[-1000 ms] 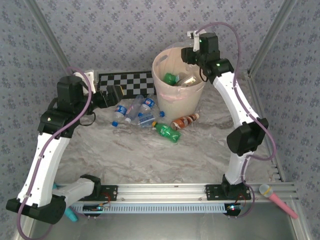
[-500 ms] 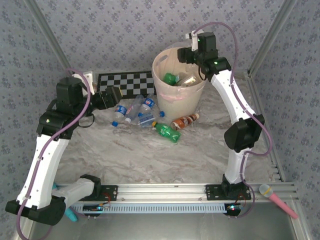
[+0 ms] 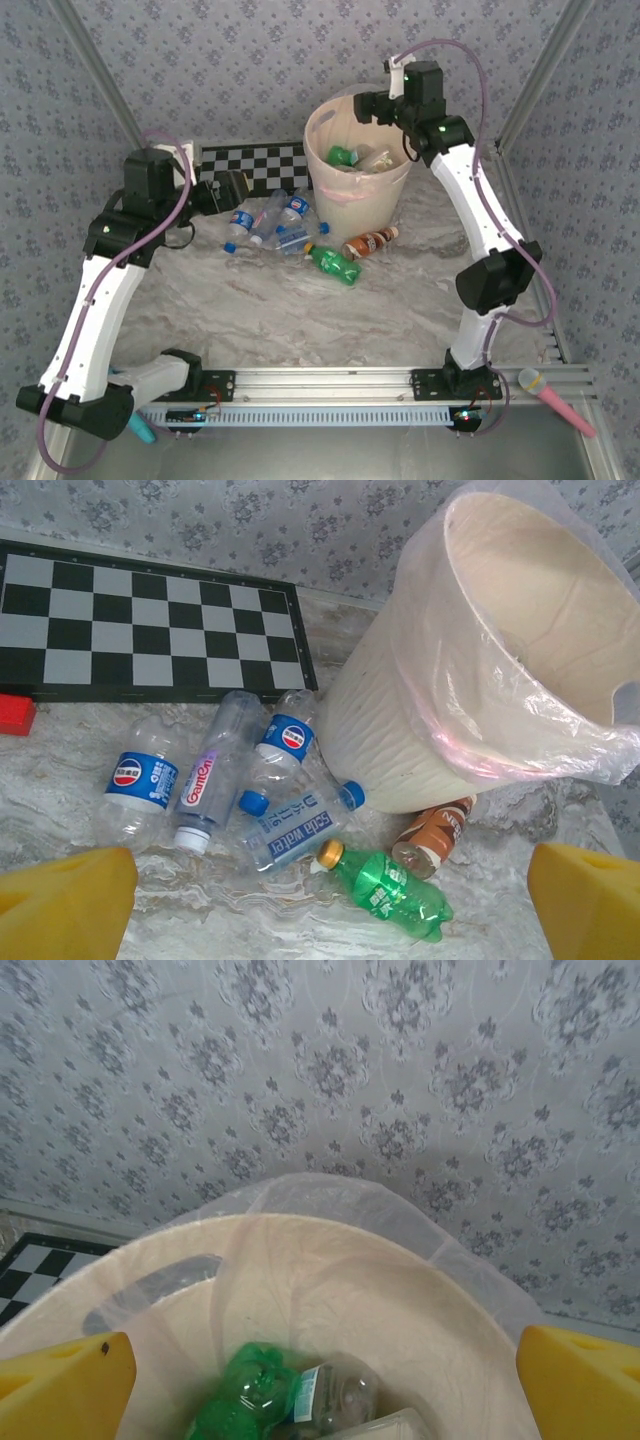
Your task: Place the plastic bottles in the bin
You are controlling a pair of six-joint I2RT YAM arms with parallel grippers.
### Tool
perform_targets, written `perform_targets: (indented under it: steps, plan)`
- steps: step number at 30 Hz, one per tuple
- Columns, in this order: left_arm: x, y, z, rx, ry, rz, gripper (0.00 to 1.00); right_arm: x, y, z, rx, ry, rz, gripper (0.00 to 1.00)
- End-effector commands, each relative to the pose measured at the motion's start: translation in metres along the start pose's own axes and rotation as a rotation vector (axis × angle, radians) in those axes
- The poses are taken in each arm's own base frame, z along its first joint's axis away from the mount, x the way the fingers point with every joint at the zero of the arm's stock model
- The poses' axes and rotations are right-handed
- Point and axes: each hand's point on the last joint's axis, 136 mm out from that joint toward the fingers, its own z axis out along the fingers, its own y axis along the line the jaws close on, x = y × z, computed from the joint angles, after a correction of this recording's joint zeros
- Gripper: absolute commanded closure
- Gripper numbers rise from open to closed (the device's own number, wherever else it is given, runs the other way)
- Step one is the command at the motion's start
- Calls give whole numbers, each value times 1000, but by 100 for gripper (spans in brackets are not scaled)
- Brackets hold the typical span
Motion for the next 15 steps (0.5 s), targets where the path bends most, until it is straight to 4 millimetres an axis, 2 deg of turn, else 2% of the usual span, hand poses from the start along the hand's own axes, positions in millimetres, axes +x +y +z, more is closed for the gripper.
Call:
perform_targets:
  steps: [1, 8, 15]
  plan:
    - [-16, -15, -5, 54, -46, 10, 0, -12, 7, -24, -14, -28, -29, 0]
    - [-20, -17, -3, 62, -51, 12, 0, -9, 28, -43, -55, -25, -59, 0]
    - [-23, -14, 7, 43, -54, 19, 0, 8, 66, -63, -95, 10, -131, 0]
